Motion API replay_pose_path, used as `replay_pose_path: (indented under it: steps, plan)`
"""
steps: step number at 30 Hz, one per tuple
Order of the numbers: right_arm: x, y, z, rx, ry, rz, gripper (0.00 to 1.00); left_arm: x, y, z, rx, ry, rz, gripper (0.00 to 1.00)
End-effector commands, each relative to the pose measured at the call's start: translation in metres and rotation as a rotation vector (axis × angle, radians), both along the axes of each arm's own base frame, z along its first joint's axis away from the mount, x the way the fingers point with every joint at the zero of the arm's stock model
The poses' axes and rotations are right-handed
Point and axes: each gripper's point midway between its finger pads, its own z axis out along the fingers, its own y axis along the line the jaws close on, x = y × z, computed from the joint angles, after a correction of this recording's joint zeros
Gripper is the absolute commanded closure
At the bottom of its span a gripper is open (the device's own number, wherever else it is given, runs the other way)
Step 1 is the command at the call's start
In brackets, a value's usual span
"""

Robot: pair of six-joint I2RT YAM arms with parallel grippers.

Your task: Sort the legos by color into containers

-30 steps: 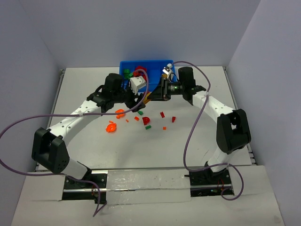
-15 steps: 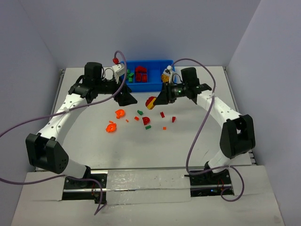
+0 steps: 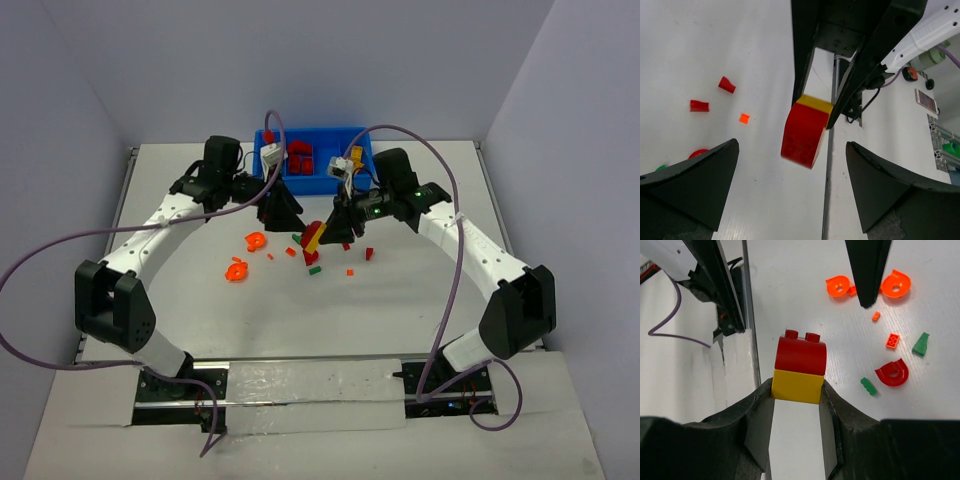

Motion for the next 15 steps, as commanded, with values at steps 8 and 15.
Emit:
replay_pose_path:
  steps: [8,15]
  plan:
    - [-0.015,0.006,0.038,0.054,-0.123,0.080,1.00,-0.028,-0.020,0.010,-0.062,-0.052,-0.132,0.07]
    - [-0.022,0.006,0.045,0.074,-0.131,0.121,1.00,-0.022,-0.021,0.003,-0.044,-0.053,-0.117,0.15]
